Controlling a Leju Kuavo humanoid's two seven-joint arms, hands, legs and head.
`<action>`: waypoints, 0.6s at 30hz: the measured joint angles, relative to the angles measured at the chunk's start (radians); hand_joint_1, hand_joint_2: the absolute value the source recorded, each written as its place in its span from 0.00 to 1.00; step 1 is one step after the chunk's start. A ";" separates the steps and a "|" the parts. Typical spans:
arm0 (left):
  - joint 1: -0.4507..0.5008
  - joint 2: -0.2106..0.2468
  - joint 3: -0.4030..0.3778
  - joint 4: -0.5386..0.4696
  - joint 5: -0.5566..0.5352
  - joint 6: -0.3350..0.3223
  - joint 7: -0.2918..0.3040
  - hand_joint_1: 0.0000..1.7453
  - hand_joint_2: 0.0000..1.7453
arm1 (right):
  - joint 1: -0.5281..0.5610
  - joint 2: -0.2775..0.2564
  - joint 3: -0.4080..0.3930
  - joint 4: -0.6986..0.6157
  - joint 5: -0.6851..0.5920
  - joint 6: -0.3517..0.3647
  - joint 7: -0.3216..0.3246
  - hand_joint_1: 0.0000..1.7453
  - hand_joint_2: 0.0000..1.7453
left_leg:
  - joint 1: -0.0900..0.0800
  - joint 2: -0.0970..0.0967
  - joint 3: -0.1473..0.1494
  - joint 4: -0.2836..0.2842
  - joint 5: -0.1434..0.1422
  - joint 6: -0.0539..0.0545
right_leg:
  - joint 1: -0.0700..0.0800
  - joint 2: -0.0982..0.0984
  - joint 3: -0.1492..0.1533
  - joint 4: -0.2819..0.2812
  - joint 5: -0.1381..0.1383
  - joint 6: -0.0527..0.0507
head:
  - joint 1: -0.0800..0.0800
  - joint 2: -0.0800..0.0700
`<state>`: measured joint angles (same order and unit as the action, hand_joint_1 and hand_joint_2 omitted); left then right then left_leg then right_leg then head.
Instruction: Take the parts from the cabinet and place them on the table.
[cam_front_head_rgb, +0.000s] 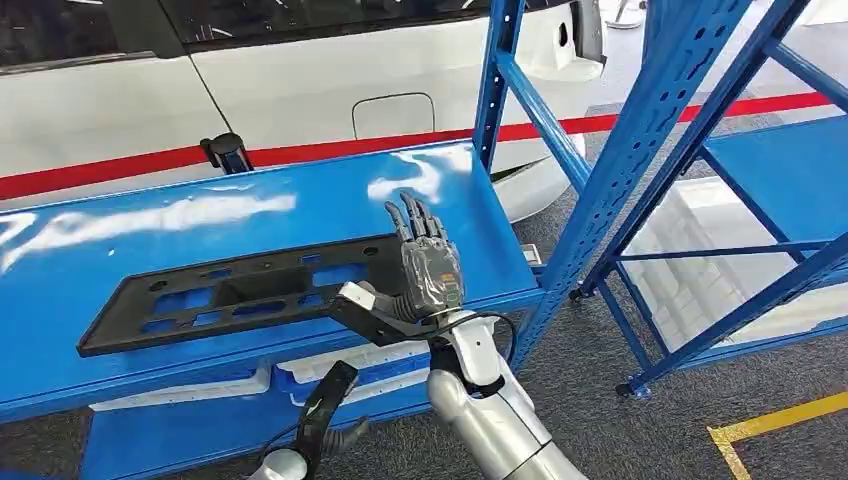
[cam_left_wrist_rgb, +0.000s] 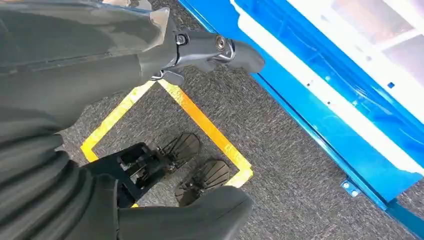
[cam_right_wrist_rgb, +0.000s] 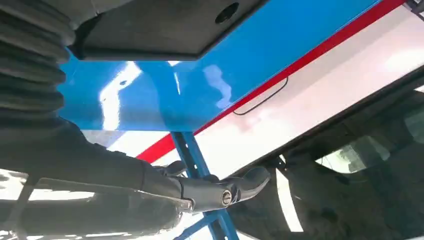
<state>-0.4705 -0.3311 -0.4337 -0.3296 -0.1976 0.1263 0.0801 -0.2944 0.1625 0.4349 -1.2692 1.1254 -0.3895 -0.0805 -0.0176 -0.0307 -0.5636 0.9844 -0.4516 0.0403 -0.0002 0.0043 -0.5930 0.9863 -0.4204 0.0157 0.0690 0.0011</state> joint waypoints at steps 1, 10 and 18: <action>0.000 0.000 0.000 0.001 0.000 0.000 0.000 0.00 1.00 | 0.000 0.002 -0.002 0.000 0.000 0.001 0.000 0.00 1.00 | 0.000 0.000 0.000 0.000 0.000 0.000 | 0.000 0.000 0.000 0.000 0.000 0.000 | 0.000 0.000; -0.001 0.000 0.000 0.005 0.000 0.000 0.001 0.00 1.00 | -0.001 0.003 -0.005 0.001 -0.001 0.003 0.000 0.00 1.00 | 0.000 0.000 0.000 0.000 0.000 0.000 | 0.000 0.000 0.000 0.000 0.000 0.000 | 0.000 0.000; -0.001 0.000 0.000 0.005 0.000 0.000 0.001 0.00 1.00 | -0.001 0.003 -0.005 0.001 -0.001 0.003 0.000 0.00 1.00 | 0.000 0.000 0.000 0.000 0.000 0.000 | 0.000 0.000 0.000 0.000 0.000 0.000 | 0.000 0.000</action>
<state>-0.4712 -0.3311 -0.4341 -0.3246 -0.1976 0.1259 0.0809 -0.2957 0.1656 0.4296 -1.2680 1.1246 -0.3864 -0.0805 -0.0176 -0.0307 -0.5637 0.9844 -0.4516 0.0403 -0.0002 0.0042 -0.5929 0.9863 -0.4204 0.0157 0.0690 0.0011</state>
